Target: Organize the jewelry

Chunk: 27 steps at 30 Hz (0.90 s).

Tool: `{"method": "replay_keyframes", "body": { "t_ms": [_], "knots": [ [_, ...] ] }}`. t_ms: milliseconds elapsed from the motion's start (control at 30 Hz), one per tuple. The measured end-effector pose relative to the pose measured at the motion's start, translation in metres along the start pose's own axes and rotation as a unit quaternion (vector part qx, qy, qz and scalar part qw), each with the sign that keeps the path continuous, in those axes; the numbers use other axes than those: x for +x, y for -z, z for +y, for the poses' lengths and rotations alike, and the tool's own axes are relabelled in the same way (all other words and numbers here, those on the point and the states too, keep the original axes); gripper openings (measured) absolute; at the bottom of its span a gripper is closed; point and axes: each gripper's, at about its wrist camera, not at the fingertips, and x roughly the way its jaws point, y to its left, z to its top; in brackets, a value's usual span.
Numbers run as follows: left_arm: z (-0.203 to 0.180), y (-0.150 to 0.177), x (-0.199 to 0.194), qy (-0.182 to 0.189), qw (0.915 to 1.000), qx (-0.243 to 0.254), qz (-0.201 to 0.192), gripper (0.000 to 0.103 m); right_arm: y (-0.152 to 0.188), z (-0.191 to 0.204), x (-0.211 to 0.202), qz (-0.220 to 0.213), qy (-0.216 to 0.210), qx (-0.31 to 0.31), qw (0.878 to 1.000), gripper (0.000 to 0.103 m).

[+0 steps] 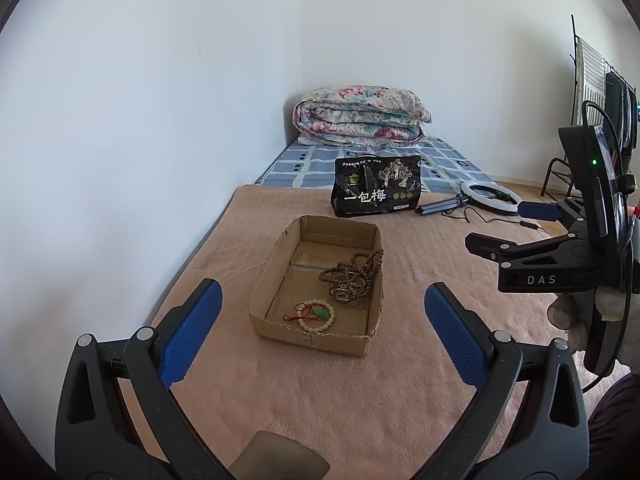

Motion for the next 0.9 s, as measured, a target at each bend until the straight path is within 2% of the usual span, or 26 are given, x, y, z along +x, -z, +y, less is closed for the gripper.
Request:
{"method": "replay_keyframes", "body": {
  "t_ms": [667,900],
  "knots": [
    [-0.0001,-0.0002,0.0013,0.003,0.9999,-0.010,0.007,0.103,0.0025,-0.0017,-0.0006,0.003,0.000,-0.002,1.000,0.103],
    [-0.0026,0.0022,-0.0030,-0.003,1.0000,-0.005,-0.003,0.103,0.0044,-0.0003,0.0000,0.005,-0.001,-0.005,1.000,0.103]
  ]
}}
